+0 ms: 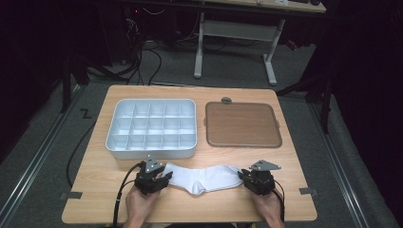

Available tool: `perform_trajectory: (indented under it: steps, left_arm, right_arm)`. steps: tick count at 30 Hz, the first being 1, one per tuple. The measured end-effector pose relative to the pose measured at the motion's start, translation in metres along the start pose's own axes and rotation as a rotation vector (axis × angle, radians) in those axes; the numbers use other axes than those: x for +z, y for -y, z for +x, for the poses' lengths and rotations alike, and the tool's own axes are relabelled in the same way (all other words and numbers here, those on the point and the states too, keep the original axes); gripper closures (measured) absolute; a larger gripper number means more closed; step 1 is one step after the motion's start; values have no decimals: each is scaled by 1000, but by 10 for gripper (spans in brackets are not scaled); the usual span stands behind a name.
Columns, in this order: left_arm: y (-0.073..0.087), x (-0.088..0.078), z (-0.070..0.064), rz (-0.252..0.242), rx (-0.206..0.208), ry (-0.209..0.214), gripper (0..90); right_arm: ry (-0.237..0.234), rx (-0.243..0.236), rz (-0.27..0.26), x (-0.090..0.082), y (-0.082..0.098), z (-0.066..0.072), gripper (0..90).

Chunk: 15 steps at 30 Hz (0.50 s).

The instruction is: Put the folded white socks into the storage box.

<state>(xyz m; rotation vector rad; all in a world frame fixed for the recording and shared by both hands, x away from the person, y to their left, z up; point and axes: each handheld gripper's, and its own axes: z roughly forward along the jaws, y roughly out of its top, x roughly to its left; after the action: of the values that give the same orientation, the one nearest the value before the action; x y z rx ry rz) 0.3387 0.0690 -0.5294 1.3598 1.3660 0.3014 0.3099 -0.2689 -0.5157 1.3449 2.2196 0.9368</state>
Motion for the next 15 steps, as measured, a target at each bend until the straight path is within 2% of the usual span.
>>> perform_trajectory:
  steps: [1, 2, 3, 7, 9, 11, 12, 13, 14, 15]
  left_arm:
    - [-2, -1, 1, -4, -10, -3, 431]
    - [-3, -3, 2, -9, -23, -2, 431]
    - [-6, -5, 5, -14, -40, -7, 389]
    - [-9, -7, 8, -10, -60, -15, 350]
    - [-10, -7, 10, 0, -69, -25, 344]
    - [-9, -5, 10, 15, -77, -32, 341]
    - [-8, -4, 9, 19, -83, -37, 341]
    - [-6, -3, 8, 33, -81, -45, 344]
    - [-6, -3, 8, 33, -81, -45, 348]
    - [-5, -1, 8, 40, -81, -49, 348]
  right_arm:
    - [10, 0, -15, -4, -1, 0, 703]
    - [10, 0, -15, -4, -1, 0, 703]
    - [17, 1, -36, -9, -3, 1, 675]
    - [23, -4, -73, -16, -8, 5, 673]
    - [-6, -30, -101, -21, -16, 14, 715]
    - [-24, -38, -103, -21, -19, 19, 727]
    - [-42, -60, -107, -20, -22, 24, 739]
    - [-78, -94, -105, -17, -27, 37, 756]
    - [-78, -94, -105, -17, -27, 37, 756]
    - [-103, -105, -100, -13, -30, 43, 763]
